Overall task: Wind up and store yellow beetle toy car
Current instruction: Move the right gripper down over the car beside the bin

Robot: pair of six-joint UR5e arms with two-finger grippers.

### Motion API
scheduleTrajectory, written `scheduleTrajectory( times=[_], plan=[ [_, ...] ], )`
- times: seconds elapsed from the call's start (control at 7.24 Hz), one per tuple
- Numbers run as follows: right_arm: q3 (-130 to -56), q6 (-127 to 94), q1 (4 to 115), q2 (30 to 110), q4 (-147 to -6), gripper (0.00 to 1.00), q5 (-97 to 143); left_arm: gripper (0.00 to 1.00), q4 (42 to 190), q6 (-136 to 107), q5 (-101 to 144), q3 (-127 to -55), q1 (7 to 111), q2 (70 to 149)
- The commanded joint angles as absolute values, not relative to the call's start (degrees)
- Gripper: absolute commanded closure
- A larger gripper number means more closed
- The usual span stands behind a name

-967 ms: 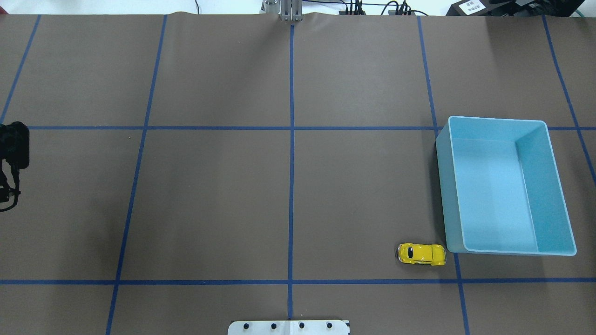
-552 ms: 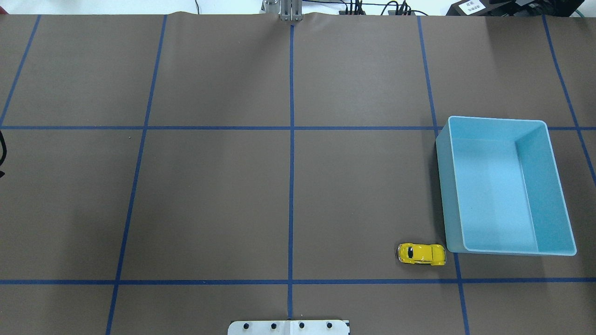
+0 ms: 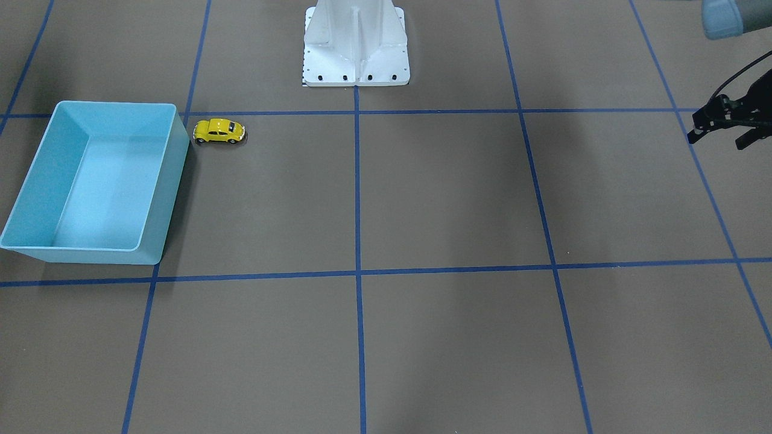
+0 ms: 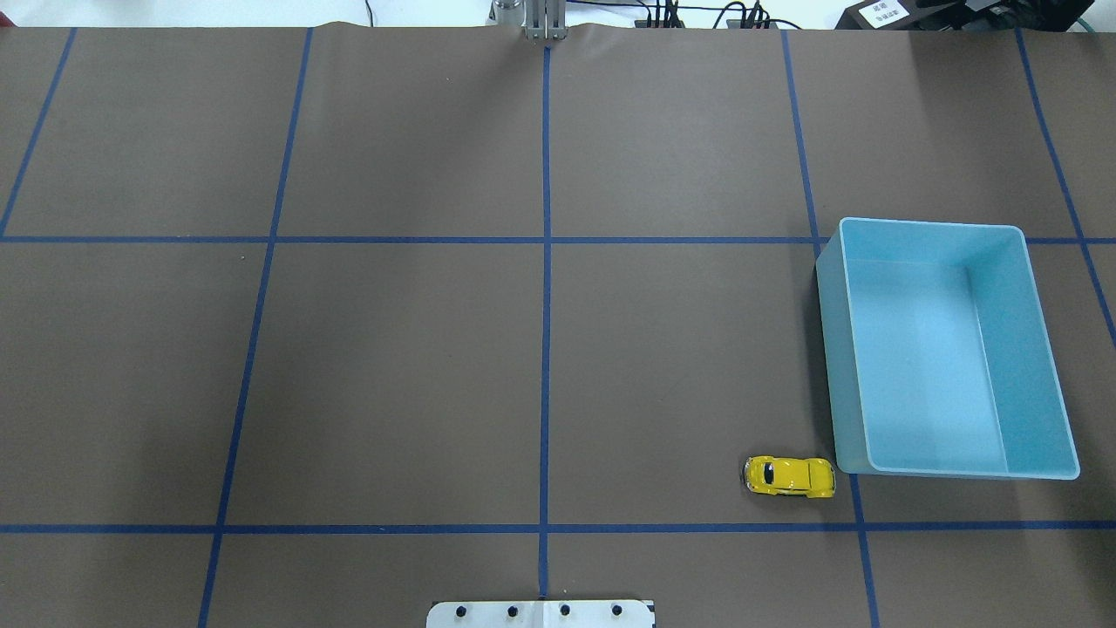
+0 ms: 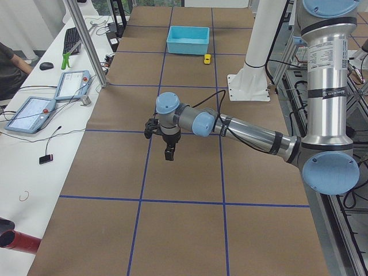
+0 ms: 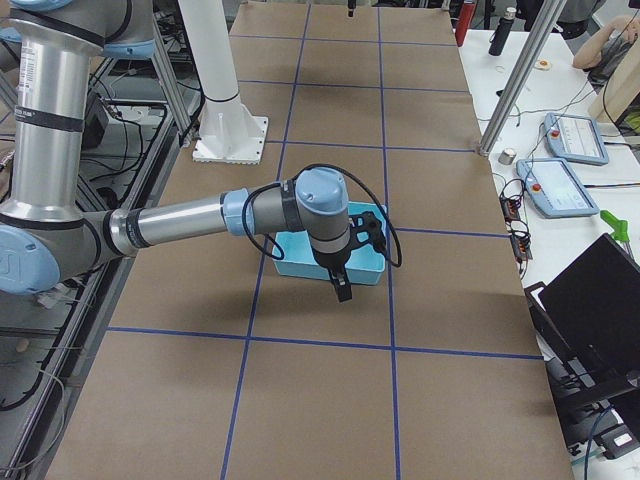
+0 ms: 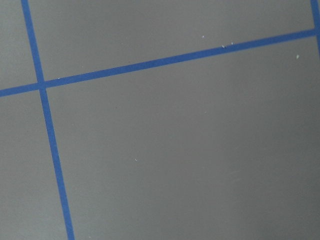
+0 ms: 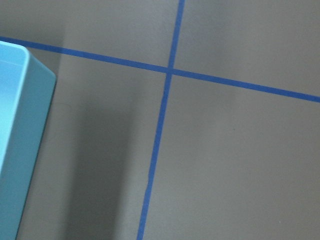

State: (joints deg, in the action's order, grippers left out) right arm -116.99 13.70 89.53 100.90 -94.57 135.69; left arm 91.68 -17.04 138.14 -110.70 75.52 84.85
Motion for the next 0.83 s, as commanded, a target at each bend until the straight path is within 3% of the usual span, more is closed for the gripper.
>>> scheduleTrajectory(
  times=[0.0,0.55,0.69],
  plan=[
    [-123.82,13.62,85.01,98.81,-94.57,0.0,139.19,0.0,91.58,-17.31,140.71,-109.6,79.96,84.64],
    [-124.72,13.97,67.73,93.8,-94.57,0.0,137.12,0.0,90.0,-16.53,139.93,-105.91,84.81,84.55],
    [-125.76,14.06,59.24,91.26,-94.66,0.0,131.02,0.0,90.0,-15.91,140.01,-105.47,85.95,84.29]
  ],
)
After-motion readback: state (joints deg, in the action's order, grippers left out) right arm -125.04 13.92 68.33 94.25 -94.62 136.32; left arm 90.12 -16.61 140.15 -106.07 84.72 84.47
